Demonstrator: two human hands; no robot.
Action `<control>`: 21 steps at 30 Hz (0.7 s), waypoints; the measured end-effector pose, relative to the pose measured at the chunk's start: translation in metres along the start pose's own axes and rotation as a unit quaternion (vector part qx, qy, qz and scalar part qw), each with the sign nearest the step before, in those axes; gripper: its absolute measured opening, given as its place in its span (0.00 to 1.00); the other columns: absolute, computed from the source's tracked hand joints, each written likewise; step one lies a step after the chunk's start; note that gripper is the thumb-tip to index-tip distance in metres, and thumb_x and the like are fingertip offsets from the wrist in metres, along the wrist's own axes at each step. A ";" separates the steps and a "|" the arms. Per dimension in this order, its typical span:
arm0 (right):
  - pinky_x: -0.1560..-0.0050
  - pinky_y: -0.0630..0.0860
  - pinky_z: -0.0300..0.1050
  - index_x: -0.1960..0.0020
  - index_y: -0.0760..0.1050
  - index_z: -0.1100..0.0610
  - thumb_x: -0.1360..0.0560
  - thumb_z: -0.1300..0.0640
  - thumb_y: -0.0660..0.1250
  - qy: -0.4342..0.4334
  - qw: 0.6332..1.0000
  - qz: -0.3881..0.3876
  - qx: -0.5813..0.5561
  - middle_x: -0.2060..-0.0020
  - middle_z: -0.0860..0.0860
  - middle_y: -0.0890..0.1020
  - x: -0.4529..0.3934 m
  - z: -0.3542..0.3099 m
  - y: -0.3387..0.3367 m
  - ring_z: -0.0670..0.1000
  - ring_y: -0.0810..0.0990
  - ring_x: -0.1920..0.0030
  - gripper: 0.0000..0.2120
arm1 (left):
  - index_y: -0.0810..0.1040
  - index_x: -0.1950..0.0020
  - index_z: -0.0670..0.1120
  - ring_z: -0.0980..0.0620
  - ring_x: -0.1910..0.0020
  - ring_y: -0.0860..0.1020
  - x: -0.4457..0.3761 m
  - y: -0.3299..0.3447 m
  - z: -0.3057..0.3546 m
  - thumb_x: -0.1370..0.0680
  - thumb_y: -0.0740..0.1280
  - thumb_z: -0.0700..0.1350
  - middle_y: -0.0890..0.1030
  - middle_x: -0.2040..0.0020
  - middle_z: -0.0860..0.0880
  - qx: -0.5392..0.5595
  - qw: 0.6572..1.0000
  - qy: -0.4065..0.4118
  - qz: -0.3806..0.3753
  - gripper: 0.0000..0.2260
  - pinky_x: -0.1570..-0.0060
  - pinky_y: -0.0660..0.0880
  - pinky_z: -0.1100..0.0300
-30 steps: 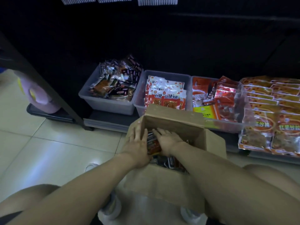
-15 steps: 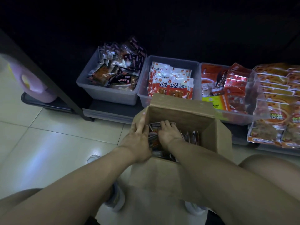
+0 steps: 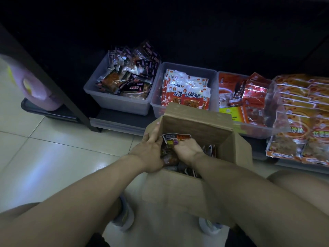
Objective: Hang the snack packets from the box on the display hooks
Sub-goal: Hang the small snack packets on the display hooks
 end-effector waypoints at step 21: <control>0.41 0.84 0.55 0.43 0.84 0.62 0.31 0.52 0.80 0.082 0.724 0.083 -0.680 0.50 0.56 0.89 0.138 0.121 -0.160 0.55 0.88 0.50 0.21 | 0.67 0.18 0.54 0.43 0.30 0.80 0.045 -0.107 0.058 0.44 0.82 0.73 0.80 0.26 0.47 0.681 0.708 0.181 0.036 0.58 0.37 0.80 0.45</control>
Point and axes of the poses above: each hand's wrist, its own x-axis away from the middle knuckle, its own y-axis out of the palm, z = x × y, the point moved 9 cm from there along -x, towards the middle knuckle
